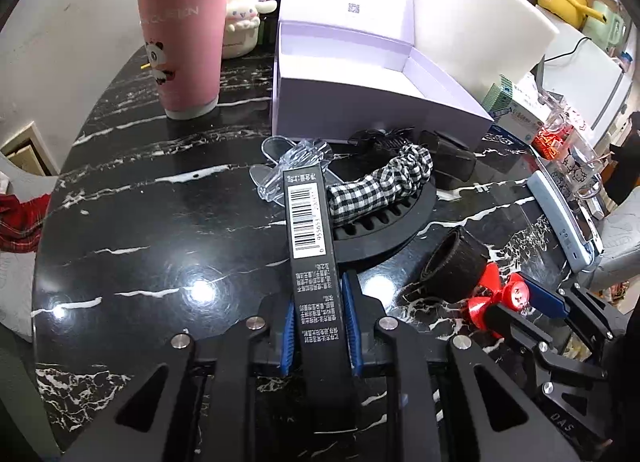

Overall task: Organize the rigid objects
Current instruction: 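Carry the black box with the left tool while the right tool carries the red toy into the lavender box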

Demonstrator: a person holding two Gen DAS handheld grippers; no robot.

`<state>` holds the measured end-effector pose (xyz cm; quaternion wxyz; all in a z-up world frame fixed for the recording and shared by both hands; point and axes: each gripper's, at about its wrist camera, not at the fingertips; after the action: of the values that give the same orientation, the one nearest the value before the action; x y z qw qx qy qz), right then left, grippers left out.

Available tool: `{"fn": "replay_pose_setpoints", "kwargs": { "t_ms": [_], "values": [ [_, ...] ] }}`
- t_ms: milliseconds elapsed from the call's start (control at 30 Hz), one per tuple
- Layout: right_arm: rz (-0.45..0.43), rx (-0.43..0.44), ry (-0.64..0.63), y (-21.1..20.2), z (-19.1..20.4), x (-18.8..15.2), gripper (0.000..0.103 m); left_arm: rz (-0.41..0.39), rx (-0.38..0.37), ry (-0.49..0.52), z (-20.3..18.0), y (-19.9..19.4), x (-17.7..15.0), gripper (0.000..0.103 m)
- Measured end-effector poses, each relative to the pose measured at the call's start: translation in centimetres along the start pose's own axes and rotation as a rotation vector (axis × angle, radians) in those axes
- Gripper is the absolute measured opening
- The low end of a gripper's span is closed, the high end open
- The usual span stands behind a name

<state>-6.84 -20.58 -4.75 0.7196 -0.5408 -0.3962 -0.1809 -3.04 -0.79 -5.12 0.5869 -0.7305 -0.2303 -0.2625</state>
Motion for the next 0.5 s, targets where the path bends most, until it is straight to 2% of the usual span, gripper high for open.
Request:
{"fn": "replay_pose_setpoints", "kwargs": {
  "t_ms": [333, 500],
  "values": [
    [-0.039, 0.0, 0.005, -1.3, -0.5, 1.0, 0.039, -0.037, -0.027, 0.009, -1.1, -1.6, 1.0, 0.018],
    [-0.074, -0.017, 0.009, -2.4, -1.0, 2.0, 0.039, -0.091, -0.033, 0.028, -1.9, -3.1, 2.1, 0.018]
  ]
}}
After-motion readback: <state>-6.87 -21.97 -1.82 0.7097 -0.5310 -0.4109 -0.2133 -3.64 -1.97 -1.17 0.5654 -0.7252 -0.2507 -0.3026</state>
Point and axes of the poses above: each gripper's, at about its wrist camera, not at the fingertips, and y roughly the way its jaws point, z to its left, x to its top, and after that the axes turned 6 degrees about -z, right-handed
